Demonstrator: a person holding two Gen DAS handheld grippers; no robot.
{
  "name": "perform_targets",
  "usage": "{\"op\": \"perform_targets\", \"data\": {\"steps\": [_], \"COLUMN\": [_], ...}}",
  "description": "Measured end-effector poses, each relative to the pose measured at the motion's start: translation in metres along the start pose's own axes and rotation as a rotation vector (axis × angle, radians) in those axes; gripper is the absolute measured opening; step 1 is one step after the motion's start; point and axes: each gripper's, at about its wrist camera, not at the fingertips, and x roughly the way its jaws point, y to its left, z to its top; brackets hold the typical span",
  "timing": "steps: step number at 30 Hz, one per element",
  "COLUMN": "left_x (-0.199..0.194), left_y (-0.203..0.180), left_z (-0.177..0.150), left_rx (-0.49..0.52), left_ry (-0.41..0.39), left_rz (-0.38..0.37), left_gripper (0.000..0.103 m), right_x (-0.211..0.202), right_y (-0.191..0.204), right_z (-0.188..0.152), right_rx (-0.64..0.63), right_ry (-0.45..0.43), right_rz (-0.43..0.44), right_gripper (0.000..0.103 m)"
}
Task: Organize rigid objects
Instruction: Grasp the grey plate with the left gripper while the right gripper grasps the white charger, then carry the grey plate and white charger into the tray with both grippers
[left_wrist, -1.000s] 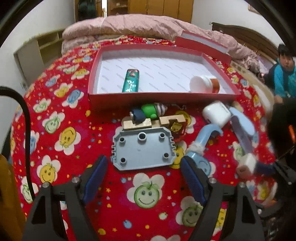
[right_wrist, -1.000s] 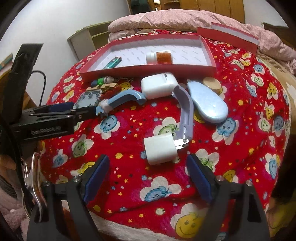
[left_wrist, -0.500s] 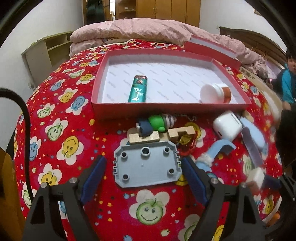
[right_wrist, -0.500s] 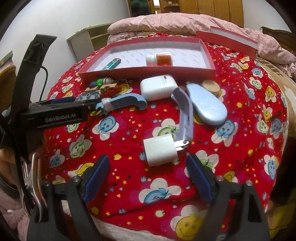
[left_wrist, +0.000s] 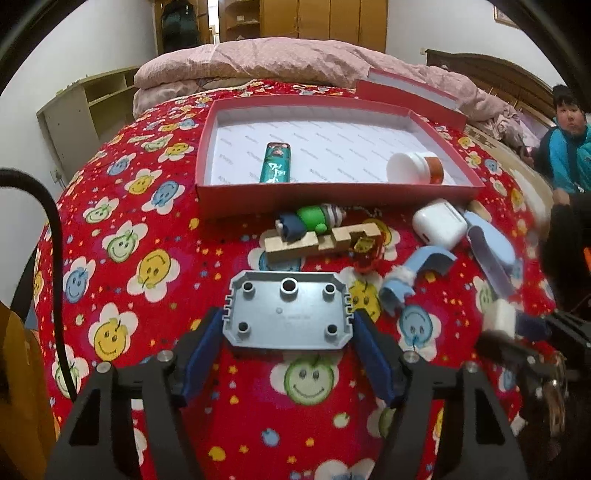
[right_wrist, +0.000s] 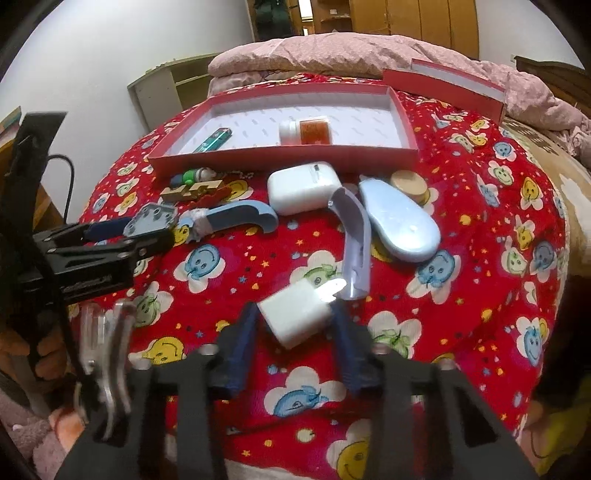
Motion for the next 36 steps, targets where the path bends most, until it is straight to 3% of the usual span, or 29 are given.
{"op": "perform_targets", "data": {"steps": [16,22,36], "left_x": [-0.024,-0.027,-0.004], "left_y": [0.006,0.009,0.006], "left_z": [0.01,0.035,0.11], "left_rx": [-0.023,-0.019,-0.007], "left_ry": [-0.03,-0.046,-0.074], "left_rz": [-0.055,-0.065,-0.057], "left_gripper": [0.073,0.073,0.073], "right_x": [-0.013,-0.018,-0.007], "right_y": [0.008,0.01,-0.008], "right_z": [0.013,0.041,0.113], "right_rx": [-0.024,-0.018,-0.052], "right_ry": [-0.041,-0.064,-0.103], "right_rz": [0.067,0.103,0.06], "right_gripper": [0.038,0.038,0.038]}}
